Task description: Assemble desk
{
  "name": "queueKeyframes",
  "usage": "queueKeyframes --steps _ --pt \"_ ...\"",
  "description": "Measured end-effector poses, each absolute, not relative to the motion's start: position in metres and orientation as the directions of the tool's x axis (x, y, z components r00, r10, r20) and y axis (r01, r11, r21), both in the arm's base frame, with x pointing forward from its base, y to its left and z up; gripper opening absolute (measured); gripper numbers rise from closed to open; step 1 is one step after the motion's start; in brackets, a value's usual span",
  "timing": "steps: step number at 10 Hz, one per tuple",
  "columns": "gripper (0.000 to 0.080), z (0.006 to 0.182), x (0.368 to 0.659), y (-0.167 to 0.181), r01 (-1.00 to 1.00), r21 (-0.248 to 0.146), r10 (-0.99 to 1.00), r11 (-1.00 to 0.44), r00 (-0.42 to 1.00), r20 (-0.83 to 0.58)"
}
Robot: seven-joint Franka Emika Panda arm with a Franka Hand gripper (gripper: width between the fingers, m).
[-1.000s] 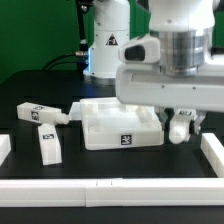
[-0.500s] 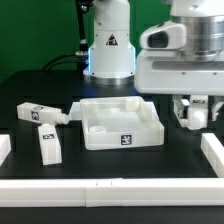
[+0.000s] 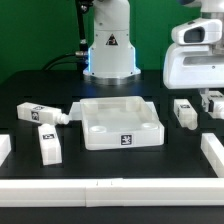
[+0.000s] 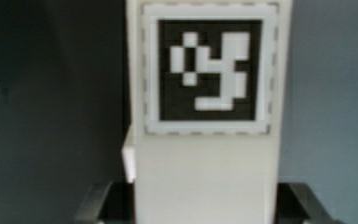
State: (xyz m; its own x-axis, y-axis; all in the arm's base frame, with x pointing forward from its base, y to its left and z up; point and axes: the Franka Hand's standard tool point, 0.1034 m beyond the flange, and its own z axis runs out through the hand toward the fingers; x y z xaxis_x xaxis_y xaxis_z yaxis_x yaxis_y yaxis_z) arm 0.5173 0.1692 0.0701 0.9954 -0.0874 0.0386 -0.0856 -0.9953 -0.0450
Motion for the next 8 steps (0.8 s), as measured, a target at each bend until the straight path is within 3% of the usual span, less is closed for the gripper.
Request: queueKeyframes --steps 2,5,8 --pt "0.0285 0.067 0.513 0.174 -0.092 -0.047 -0.094 -0.995 0.995 0.044" --pt "0.0285 0.039 0.463 0.203 -0.061 -0.058 -0.065 -0.996 0.995 0.069" --pt "0.0285 0.039 0.466 0.2 -0.06 -0.058 -0.064 -0.996 0.996 0.067"
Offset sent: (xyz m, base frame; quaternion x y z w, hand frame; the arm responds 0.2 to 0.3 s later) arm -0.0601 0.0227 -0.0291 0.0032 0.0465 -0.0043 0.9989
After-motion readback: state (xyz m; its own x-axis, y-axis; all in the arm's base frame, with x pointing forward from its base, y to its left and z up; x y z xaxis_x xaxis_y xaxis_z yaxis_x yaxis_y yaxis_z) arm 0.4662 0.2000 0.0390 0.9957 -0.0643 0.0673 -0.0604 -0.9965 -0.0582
